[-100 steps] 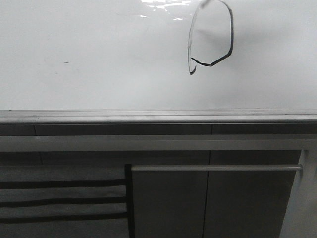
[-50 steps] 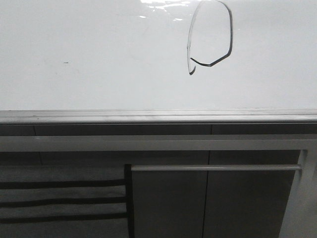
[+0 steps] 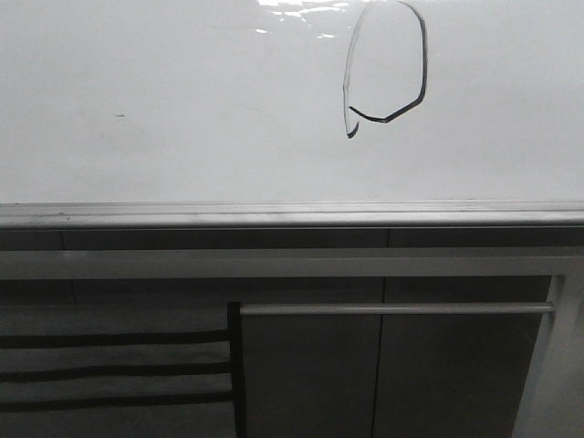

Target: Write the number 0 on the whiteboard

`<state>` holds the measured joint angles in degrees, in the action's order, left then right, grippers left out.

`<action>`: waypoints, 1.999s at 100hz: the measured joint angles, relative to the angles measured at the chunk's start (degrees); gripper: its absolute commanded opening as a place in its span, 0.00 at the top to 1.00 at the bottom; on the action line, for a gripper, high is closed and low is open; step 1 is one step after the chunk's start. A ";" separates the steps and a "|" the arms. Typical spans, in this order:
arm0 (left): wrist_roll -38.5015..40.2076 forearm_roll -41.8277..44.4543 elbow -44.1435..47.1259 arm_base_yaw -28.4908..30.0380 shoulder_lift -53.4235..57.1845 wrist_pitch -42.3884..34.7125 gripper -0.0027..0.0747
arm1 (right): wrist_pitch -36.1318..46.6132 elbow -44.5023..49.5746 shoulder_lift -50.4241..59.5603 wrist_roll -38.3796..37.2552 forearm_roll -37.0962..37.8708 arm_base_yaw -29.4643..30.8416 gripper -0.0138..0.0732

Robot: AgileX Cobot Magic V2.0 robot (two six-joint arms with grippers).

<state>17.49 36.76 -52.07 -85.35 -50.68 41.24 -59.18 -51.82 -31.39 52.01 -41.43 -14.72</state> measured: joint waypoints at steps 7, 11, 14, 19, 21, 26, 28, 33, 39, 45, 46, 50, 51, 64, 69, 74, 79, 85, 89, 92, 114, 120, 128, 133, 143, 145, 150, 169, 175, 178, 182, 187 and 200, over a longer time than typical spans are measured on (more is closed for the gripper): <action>-3.58 -0.76 -3.78 0.00 -3.81 -0.39 0.49 | -1.30 -0.27 0.00 1.19 -0.23 0.00 0.90; -5.83 -1.65 -5.89 0.00 -5.46 -0.40 0.49 | -2.23 -0.57 0.00 2.32 -0.52 0.00 0.90; -7.44 -2.53 -7.19 0.00 -6.38 -0.50 0.49 | -2.80 -0.73 0.00 3.18 -0.91 0.00 0.90; -10.48 -5.07 -9.31 0.00 -7.67 -0.50 0.49 | -3.65 -1.10 0.00 4.67 -1.86 0.00 0.90; -11.82 -5.85 -10.15 0.00 -8.12 -0.50 0.49 | -3.84 -1.08 0.00 5.17 -2.32 0.00 0.90; -14.98 -9.56 -11.89 0.00 -8.98 -0.50 0.49 | -4.09 -1.23 0.00 6.55 -3.51 0.00 0.90; -16.33 -10.63 -12.57 0.00 -9.19 -0.50 0.49 | -4.09 -1.23 0.00 7.24 -4.00 0.00 0.90; -19.34 -15.00 -13.98 0.00 -9.79 -0.23 0.49 | -4.21 -1.23 0.00 8.75 -5.11 0.00 0.90; -22.20 -18.74 -15.23 0.00 -10.32 0.14 0.49 | -4.30 -1.23 0.00 10.34 -6.20 -0.39 0.90; -23.52 -21.30 -15.94 0.00 -10.75 0.96 0.49 | -4.30 -1.23 0.00 11.22 -6.92 -1.52 0.90; -23.63 -21.44 -16.07 0.00 -10.87 1.10 0.49 | -4.30 -1.26 0.00 11.33 -7.19 -1.66 0.90; -24.08 -22.21 -16.25 0.00 -11.00 1.68 0.49 | -4.30 -1.26 -0.23 11.88 -7.48 -2.55 0.90; -24.24 -22.23 -16.37 0.00 -11.13 2.01 0.49 | -4.33 -1.26 -0.38 11.90 -7.58 -2.71 0.90; -24.63 -23.20 -16.51 0.00 -12.20 4.29 0.49 | -4.56 -1.63 -2.64 12.99 -8.07 -5.83 0.90; -24.71 -23.45 -16.51 0.00 -12.55 4.67 0.49 | -4.56 -2.06 -3.83 13.12 -8.45 -6.94 0.90; -24.71 -23.69 -16.51 0.00 -12.96 4.69 0.49 | -4.56 -2.83 -4.99 13.37 -8.54 -7.90 0.90; -24.71 -23.80 -16.51 0.00 -13.05 4.79 0.49 | -4.68 -3.64 -6.20 13.63 -8.81 -8.82 0.90; -24.71 -23.89 -16.51 0.00 -13.05 4.92 0.49 | -4.96 -4.82 -7.20 13.72 -8.94 -10.00 0.90; -24.71 -23.89 -16.59 0.00 -13.05 4.92 0.49 | -5.22 -5.61 -7.85 13.72 -9.05 -10.84 0.90; -24.71 -23.89 -16.59 0.00 -13.05 4.92 0.49 | -5.38 -6.16 -8.15 13.86 -9.03 -11.39 0.90; -24.71 -25.30 -16.59 0.00 -13.05 4.92 0.49 | -6.81 -7.45 -11.14 14.11 -9.66 -15.80 0.90; -24.60 -26.10 -16.59 0.00 -13.05 4.92 0.49 | -6.81 -7.45 -11.77 14.13 -9.66 -16.96 0.90; -24.60 -26.97 -16.59 0.00 -13.05 4.81 0.49 | -6.81 -7.45 -12.97 14.23 -9.66 -17.99 0.90; -24.60 -27.44 -16.59 0.00 -13.05 4.62 0.49 | -6.81 -7.45 -13.59 14.46 -9.66 -18.52 0.90; -24.49 -27.82 -16.63 0.00 -13.05 4.11 0.51 | -6.40 -7.45 -14.46 14.94 -9.66 -19.41 0.90; -24.37 -27.92 -16.63 0.00 -13.05 4.11 0.52 | -6.18 -7.45 -14.60 15.09 -9.66 -19.52 0.90; -23.87 -27.93 -16.63 0.00 -13.05 4.11 0.56 | -5.96 -7.45 -14.71 15.39 -9.77 -20.07 0.90; -21.32 -29.97 -16.63 2.18 -13.05 4.11 0.78 | -3.12 -7.45 -14.71 15.87 -8.72 -21.44 0.90; -21.21 -30.98 -16.63 2.98 -13.05 4.11 0.85 | -2.29 -7.45 -14.71 15.98 -8.29 -21.72 0.90; -21.21 -31.42 -16.63 3.29 -13.05 4.11 0.90 | -1.89 -7.45 -14.74 15.98 -8.04 -21.81 0.90; -21.21 -31.94 -16.63 3.51 -13.05 4.11 0.94 | -1.44 -7.45 -14.84 15.98 -7.94 -21.81 0.90; -21.21 -32.13 -16.63 3.57 -13.05 4.11 0.99 | -1.13 -7.45 -14.84 15.98 -7.81 -21.94 0.90; -21.41 -32.22 -16.63 3.57 -13.05 4.11 0.99 | -1.04 -7.45 -14.84 15.98 -7.81 -21.94 0.87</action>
<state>-3.92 4.54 -68.71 -81.78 -63.73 45.34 -60.22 -59.27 -46.23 67.99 -49.24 -36.66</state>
